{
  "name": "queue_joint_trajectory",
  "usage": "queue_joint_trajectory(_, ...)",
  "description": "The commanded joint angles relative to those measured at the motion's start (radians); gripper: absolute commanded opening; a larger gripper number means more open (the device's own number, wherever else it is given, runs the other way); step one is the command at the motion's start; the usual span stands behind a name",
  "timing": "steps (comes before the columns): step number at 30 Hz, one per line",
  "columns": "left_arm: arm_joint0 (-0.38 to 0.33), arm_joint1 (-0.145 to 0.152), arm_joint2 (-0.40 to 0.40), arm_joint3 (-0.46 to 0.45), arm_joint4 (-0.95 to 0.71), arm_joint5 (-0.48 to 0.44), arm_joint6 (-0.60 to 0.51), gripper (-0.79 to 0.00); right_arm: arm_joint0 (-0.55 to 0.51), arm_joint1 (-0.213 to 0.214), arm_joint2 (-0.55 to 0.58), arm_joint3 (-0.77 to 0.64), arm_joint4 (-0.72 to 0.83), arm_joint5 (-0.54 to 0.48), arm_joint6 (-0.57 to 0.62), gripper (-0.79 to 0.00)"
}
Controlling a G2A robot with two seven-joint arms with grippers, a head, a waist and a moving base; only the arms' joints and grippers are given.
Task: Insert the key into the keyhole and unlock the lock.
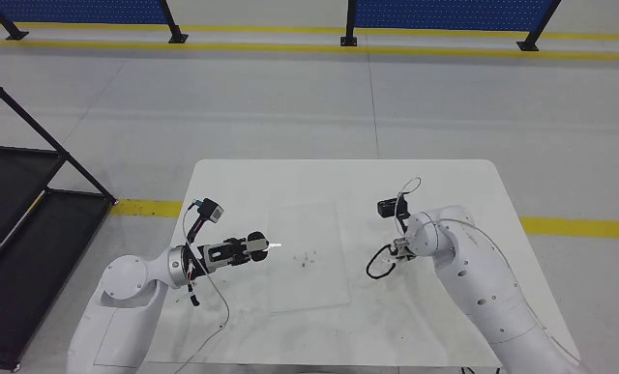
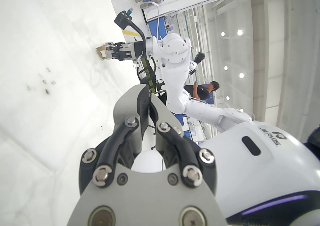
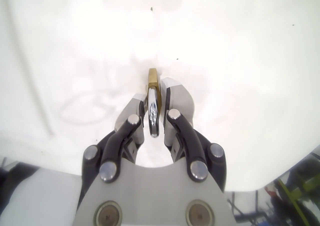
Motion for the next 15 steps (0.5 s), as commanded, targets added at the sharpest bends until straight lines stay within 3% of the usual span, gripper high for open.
queue_joint_trajectory(1,0.000,0.000,0.000,0.000,0.000,0.000,0.000,-0.785,-0.013,0.005,0.038,-0.024,0.031,0.004,-0.004,-0.785)
queue_joint_trajectory(5,0.000,0.000,0.000,0.000,0.000,0.000,0.000,-0.785,-0.068,0.019,0.158,-0.093,0.164,0.023,-0.040,-0.785)
queue_joint_trajectory(8,0.000,0.000,0.000,0.000,0.000,0.000,0.000,-0.785,-0.139,0.026,0.271,-0.139,0.365,0.003,-0.093,-0.785)
queue_joint_trajectory(15,0.000,0.000,0.000,0.000,0.000,0.000,0.000,-0.785,-0.325,0.031,0.449,-0.180,0.847,-0.192,-0.244,-0.785)
